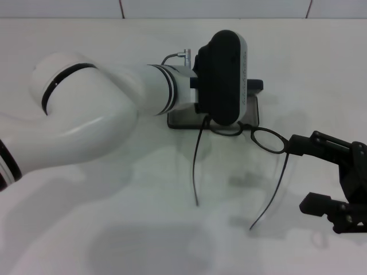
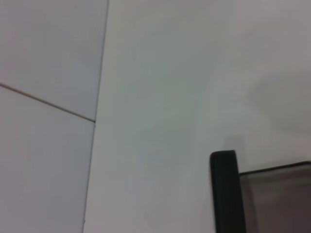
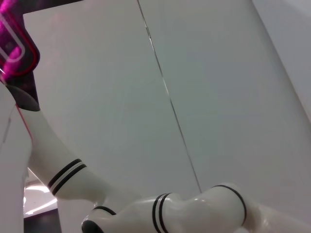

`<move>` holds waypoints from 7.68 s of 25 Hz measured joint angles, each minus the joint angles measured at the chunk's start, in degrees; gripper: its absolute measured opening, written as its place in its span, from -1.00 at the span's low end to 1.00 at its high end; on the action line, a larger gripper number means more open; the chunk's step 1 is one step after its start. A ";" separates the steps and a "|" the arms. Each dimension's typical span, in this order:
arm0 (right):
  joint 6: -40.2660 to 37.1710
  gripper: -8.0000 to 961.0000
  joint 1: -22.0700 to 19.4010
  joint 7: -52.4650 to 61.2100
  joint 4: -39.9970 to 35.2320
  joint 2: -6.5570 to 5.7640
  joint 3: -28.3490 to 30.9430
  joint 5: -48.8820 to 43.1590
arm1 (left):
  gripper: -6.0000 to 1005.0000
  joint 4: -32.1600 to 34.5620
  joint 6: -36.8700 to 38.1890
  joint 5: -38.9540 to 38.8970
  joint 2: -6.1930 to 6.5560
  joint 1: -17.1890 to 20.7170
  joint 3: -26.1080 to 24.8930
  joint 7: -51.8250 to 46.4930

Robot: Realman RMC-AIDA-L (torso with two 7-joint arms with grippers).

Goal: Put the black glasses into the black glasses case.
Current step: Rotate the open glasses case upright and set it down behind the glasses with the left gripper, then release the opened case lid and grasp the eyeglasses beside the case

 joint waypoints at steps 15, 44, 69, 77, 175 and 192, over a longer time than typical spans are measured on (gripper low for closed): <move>1.21 0.75 0.03 0.09 0.02 -0.23 0.35 0.09 | -0.61 1.45 2.35 0.04 -0.04 0.49 -0.39 0.73; 0.94 0.75 -1.11 0.71 -0.26 0.08 0.34 -0.09 | -0.44 5.86 8.59 -0.08 -0.20 1.36 -1.71 -2.01; 6.79 0.75 -0.38 5.89 -1.83 -2.68 0.44 -3.86 | 0.01 26.89 23.69 -4.39 0.04 6.65 -7.02 -5.31; 21.26 0.75 -3.51 22.68 -19.06 -6.50 3.63 -17.31 | 0.01 35.13 24.33 -34.52 0.36 13.62 -25.37 -0.99; 40.39 0.19 36.59 65.57 -18.69 5.18 4.18 -77.76 | -0.29 -36.34 69.12 -81.20 2.54 22.31 -60.03 66.69; 40.75 -0.29 36.81 65.67 -19.42 5.18 3.02 -78.34 | -0.30 -36.35 69.13 -80.72 2.45 22.20 -60.17 67.33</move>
